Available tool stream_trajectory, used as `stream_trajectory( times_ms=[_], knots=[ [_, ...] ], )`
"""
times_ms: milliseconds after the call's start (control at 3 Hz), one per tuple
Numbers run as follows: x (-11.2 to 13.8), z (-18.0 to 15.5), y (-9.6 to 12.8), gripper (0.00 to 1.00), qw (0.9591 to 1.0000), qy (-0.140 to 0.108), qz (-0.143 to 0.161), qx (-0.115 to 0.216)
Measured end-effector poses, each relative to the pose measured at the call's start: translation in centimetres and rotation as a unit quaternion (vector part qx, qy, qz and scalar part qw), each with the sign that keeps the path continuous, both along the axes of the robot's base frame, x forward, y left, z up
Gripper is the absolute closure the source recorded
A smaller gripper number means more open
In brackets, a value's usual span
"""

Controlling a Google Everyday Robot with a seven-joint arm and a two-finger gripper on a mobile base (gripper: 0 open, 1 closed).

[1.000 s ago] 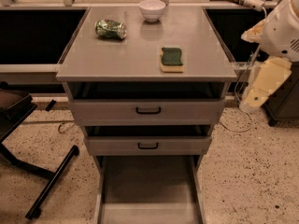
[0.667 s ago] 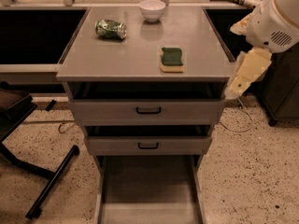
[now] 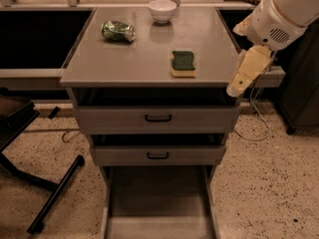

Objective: Place sponge into bottom drawer

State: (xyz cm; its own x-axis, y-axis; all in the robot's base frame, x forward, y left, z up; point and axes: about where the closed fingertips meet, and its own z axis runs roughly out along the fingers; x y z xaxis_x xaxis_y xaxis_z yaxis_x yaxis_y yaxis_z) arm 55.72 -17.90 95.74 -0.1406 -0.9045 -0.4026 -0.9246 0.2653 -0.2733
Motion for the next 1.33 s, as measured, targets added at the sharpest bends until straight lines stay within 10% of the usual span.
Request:
stream_trajectory(
  times_ms=[1333],
  knots=[
    [8.5, -4.6, 6.9, 0.00, 0.9902, 0.039, -0.048, 0.126]
  ],
)
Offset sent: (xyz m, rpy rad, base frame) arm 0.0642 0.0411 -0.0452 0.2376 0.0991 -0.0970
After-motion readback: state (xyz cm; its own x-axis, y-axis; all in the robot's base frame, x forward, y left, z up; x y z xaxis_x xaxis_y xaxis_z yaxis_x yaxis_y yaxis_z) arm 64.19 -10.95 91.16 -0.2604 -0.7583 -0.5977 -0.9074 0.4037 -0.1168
